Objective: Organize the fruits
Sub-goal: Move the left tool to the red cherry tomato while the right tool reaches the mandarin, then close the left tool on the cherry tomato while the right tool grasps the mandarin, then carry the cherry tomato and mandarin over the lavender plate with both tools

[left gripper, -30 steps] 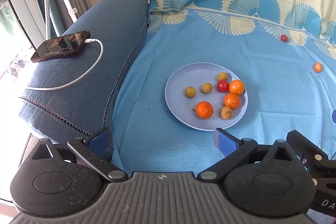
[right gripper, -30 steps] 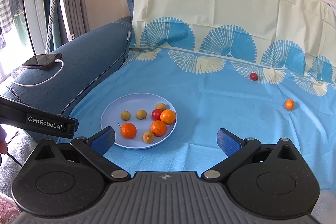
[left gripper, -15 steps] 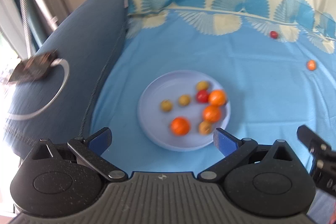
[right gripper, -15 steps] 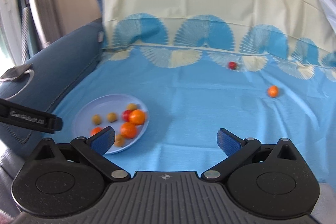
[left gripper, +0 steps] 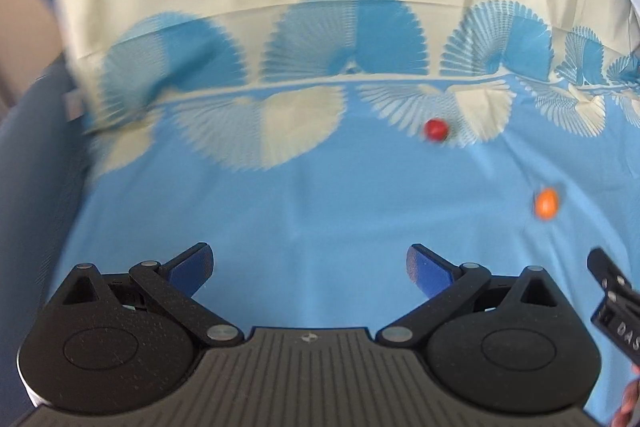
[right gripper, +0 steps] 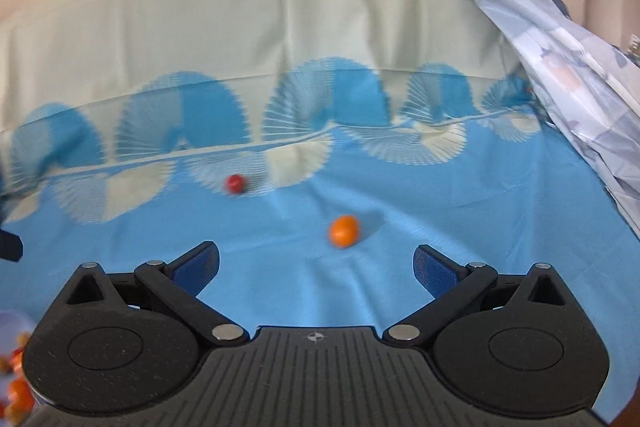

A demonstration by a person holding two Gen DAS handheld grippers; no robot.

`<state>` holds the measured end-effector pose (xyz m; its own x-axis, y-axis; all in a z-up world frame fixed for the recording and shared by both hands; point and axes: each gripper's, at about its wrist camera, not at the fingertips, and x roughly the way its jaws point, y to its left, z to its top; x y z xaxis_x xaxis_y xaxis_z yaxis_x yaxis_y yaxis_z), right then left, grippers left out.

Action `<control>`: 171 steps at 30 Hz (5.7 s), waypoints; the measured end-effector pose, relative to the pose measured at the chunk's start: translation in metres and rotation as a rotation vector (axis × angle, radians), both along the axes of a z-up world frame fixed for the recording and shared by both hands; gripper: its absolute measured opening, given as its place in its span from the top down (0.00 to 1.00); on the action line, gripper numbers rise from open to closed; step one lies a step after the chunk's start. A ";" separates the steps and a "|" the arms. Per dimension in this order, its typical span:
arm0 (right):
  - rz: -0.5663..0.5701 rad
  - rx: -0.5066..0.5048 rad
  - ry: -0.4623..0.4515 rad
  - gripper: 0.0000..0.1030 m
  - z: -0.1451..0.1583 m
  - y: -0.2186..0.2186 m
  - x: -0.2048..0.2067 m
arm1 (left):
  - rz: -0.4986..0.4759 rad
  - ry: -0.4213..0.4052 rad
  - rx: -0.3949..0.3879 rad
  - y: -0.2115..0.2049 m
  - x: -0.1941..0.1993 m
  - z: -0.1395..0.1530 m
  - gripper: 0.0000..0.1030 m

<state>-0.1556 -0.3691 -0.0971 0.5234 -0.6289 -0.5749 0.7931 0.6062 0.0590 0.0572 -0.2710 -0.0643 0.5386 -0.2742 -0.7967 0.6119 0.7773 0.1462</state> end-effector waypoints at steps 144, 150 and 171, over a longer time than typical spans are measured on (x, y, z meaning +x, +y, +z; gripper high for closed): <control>0.741 0.063 0.122 0.65 0.075 0.302 -0.009 | 0.291 0.157 -0.031 0.344 -0.086 0.045 0.65; 0.744 0.087 0.129 0.65 0.061 0.292 0.023 | 0.283 0.192 -0.020 0.326 -0.058 0.028 0.65; 0.807 0.142 0.227 0.65 -0.009 0.270 0.140 | 0.240 0.266 0.039 0.271 0.045 -0.042 0.65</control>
<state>-0.0151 -0.0990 -0.1064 0.6430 -0.0262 -0.7654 0.1230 0.9900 0.0695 0.1022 0.0005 -0.1067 0.3565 -0.1321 -0.9249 0.4336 0.9003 0.0386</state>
